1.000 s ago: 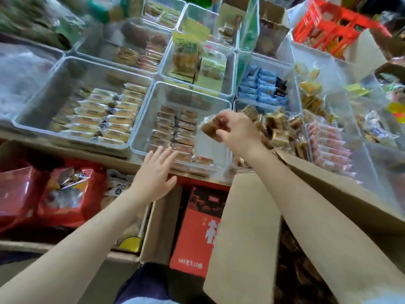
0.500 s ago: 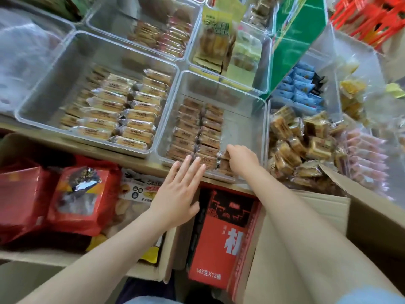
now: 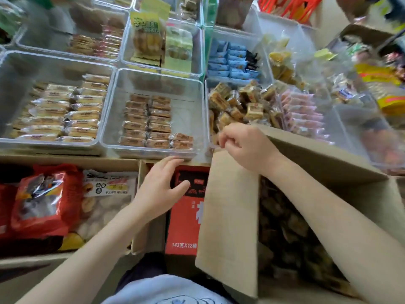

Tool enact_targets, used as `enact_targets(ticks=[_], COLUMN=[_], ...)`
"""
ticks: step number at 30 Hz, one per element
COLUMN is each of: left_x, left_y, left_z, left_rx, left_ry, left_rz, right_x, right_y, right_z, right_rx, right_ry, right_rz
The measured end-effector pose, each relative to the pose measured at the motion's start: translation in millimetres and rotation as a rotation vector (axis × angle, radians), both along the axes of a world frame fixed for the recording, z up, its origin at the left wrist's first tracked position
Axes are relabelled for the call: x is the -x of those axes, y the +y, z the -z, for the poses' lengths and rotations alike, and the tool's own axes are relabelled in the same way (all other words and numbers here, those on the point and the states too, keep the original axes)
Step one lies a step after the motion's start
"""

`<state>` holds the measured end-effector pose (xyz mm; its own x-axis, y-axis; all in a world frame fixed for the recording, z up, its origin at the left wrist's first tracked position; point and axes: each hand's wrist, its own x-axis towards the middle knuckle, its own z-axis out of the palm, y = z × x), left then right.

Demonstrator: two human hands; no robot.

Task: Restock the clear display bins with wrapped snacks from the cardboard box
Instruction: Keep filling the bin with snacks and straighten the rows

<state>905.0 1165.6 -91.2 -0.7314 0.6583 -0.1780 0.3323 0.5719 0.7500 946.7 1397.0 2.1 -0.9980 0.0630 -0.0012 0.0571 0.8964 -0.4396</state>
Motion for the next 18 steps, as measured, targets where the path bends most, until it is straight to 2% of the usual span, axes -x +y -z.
enact_targets(ticks=[3, 5, 6, 8, 10, 12, 14, 18], left_x=[-67, -110, -129, -160, -183, -196, -205, -216], left_y=[31, 49, 56, 67, 78, 85, 89, 90], left_z=[-31, -39, -39, -40, -43, -43, -44, -47], left_rx=[-0.169, -0.226, -0.238, -0.257, -0.256, -0.232, -0.186, -0.091], left_ry=[-0.189, -0.257, -0.269, -0.271, -0.241, -0.188, -0.133, -0.071], left_rz=[0.040, 0.064, 0.063, 0.022, -0.056, -0.128, -0.177, -0.238], right_x=[-76, -119, -138, -167, -189, -205, -215, -216], right_y=[28, 48, 58, 77, 95, 103, 99, 78], right_z=[-19, -11, -2, 21, 46, 71, 94, 143], right_rx=[-0.005, 0.000, 0.007, 0.007, -0.076, -0.162, -0.204, -0.154], right_ry=[0.265, 0.317, 0.283, 0.031, -0.336, -0.585, -0.651, -0.728], right_rz=[0.089, 0.171, 0.195, 0.200, 0.109, 0.013, -0.069, -0.178])
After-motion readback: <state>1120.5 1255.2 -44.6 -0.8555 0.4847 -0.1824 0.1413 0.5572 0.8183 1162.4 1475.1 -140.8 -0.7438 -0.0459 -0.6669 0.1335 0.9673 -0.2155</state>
